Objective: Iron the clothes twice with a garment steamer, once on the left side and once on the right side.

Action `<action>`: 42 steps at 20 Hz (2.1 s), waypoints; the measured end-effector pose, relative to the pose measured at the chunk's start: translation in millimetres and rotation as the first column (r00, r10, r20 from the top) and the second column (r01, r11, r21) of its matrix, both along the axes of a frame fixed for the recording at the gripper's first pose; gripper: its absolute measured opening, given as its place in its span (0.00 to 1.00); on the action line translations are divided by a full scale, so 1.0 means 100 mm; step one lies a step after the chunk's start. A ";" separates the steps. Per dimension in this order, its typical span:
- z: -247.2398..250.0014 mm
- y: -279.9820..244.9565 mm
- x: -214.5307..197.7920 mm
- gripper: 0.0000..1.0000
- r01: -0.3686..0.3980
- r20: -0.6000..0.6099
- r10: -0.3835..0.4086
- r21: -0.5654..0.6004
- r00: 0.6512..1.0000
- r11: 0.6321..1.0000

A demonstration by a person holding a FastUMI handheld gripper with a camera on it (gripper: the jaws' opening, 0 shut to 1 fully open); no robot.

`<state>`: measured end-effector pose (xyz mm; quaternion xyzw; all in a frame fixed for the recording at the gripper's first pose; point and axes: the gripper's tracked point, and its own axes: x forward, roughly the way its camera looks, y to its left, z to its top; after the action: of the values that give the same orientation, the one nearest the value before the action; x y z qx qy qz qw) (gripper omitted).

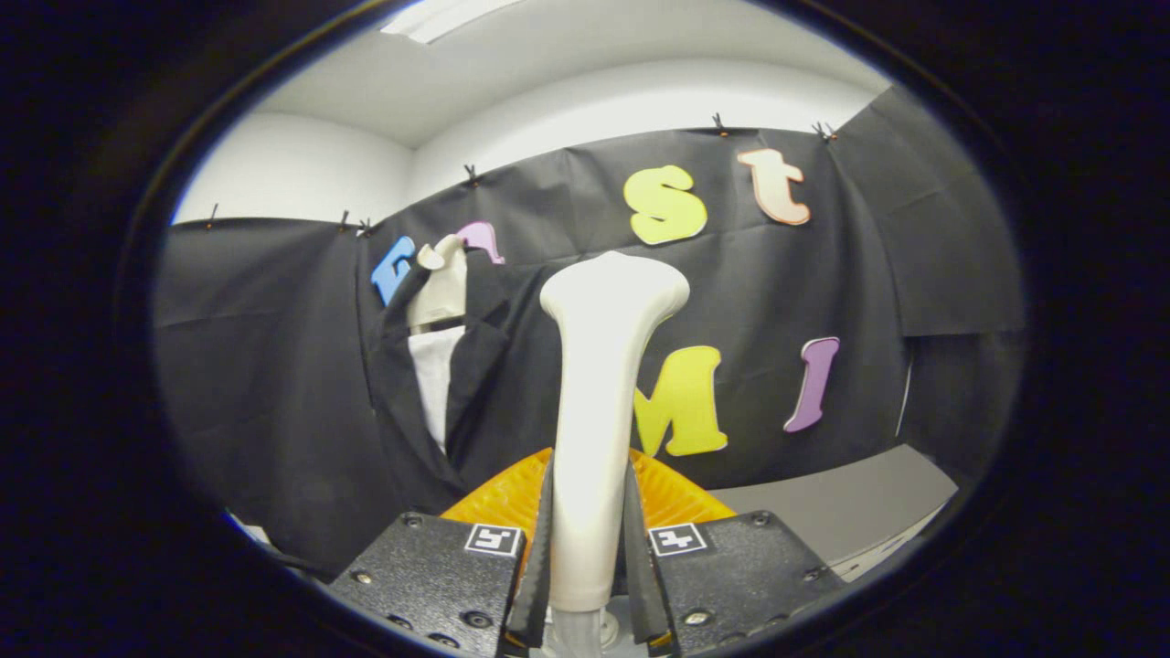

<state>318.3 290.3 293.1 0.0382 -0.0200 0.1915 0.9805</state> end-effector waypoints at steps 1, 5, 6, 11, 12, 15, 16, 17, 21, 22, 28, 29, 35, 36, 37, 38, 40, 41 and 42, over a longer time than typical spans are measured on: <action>0.00 0.12 -0.01 0.38 -0.006 0.002 0.006 -0.013 1.000 1.000; -0.04 0.58 0.01 0.38 -0.035 -0.003 0.035 -0.059 0.999 0.998; -0.03 0.66 0.03 0.38 -0.033 0.005 0.034 -0.062 0.999 0.998; -0.15 0.95 0.12 0.38 -0.026 -0.002 0.026 -0.105 1.000 0.994; -0.20 0.97 0.15 0.38 -0.025 -0.009 0.024 -0.114 1.000 0.993; -0.38 1.02 0.19 0.38 -0.031 -0.050 0.024 -0.130 0.998 0.991; -0.44 1.03 0.20 0.38 -0.031 -0.062 0.023 -0.137 0.998 0.990; -0.49 1.02 0.21 0.38 -0.030 -0.071 0.020 -0.143 0.997 0.989; -0.75 0.99 0.22 0.38 -0.024 -0.105 0.007 -0.157 0.994 0.987; -0.81 0.98 0.23 0.38 -0.022 -0.115 0.003 -0.163 0.993 0.986; -1.41 0.93 0.21 0.38 -0.042 -0.208 -0.001 -0.204 0.978 0.978; -1.50 0.93 0.24 0.38 -0.048 -0.224 0.000 -0.211 0.975 0.976; -2.06 0.90 0.17 0.38 -0.065 -0.289 -0.010 -0.250 0.957 0.966; -2.16 0.88 0.15 0.38 -0.070 -0.301 -0.012 -0.261 0.954 0.963; -2.25 0.86 0.15 0.38 -0.074 -0.313 -0.013 -0.266 0.950 0.961; -2.34 0.87 0.15 0.38 -0.078 -0.326 -0.017 -0.274 0.945 0.959; -2.52 0.87 0.13 0.38 -0.085 -0.356 -0.023 -0.283 0.934 0.955; -2.62 0.88 0.12 0.38 -0.092 -0.373 -0.024 -0.290 0.928 0.953; -2.71 0.88 0.12 0.38 -0.097 -0.387 -0.027 -0.297 0.922 0.950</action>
<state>329.9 378.3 21.6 -0.0789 0.2047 0.1987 0.9552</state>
